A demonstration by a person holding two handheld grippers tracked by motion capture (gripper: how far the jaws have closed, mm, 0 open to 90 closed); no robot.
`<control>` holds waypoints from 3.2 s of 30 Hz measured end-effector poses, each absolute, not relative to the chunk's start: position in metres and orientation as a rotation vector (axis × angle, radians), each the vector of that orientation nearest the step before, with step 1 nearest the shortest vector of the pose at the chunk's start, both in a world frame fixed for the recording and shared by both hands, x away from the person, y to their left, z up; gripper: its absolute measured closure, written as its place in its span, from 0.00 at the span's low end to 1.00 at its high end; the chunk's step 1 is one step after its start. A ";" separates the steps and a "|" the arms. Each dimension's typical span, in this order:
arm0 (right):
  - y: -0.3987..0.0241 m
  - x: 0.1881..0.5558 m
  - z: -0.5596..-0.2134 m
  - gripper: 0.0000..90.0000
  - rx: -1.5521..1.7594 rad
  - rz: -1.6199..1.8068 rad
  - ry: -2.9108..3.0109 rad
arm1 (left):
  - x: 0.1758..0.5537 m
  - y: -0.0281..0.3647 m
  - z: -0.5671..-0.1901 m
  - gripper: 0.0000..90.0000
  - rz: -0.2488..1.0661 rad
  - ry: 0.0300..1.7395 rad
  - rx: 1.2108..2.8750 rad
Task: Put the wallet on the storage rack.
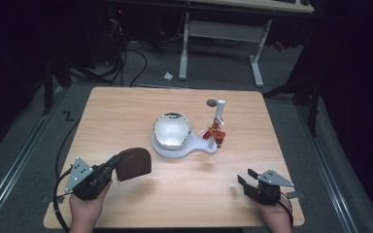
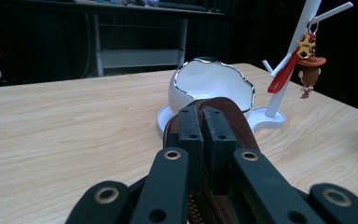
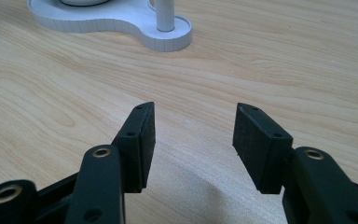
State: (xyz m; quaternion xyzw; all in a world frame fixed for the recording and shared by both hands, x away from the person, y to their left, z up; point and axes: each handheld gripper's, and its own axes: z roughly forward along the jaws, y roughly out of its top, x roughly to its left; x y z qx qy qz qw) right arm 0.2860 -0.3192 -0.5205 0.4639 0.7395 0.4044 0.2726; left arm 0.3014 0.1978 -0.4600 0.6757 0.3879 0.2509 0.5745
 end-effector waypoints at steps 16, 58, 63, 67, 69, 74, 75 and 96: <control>-0.318 0.284 -0.518 0.55 1.238 1.106 1.984 | 0.325 0.175 -0.435 0.97 0.594 0.887 1.585; -0.321 0.284 -0.516 0.55 1.234 1.168 1.984 | 0.424 0.105 -0.411 0.97 0.632 1.014 1.808; -0.321 0.283 -0.515 0.55 1.240 1.173 1.980 | 0.425 0.101 -0.413 0.97 0.644 1.036 1.815; -0.321 0.283 -0.516 0.55 1.241 1.172 1.977 | 0.427 0.099 -0.412 0.96 0.645 1.048 1.817; -0.321 0.283 -0.515 0.55 1.242 1.173 1.972 | 0.428 0.097 -0.413 0.96 0.646 1.058 1.817; -0.321 0.284 -0.516 0.55 1.241 1.170 1.978 | 0.430 0.093 -0.415 0.96 0.649 1.082 1.799; -0.321 0.284 -0.516 0.55 1.241 1.170 1.979 | 0.431 0.092 -0.416 0.96 0.651 1.086 1.798; -0.322 0.283 -0.516 0.55 1.244 1.174 1.981 | 0.438 0.067 -0.432 0.96 0.697 1.130 1.753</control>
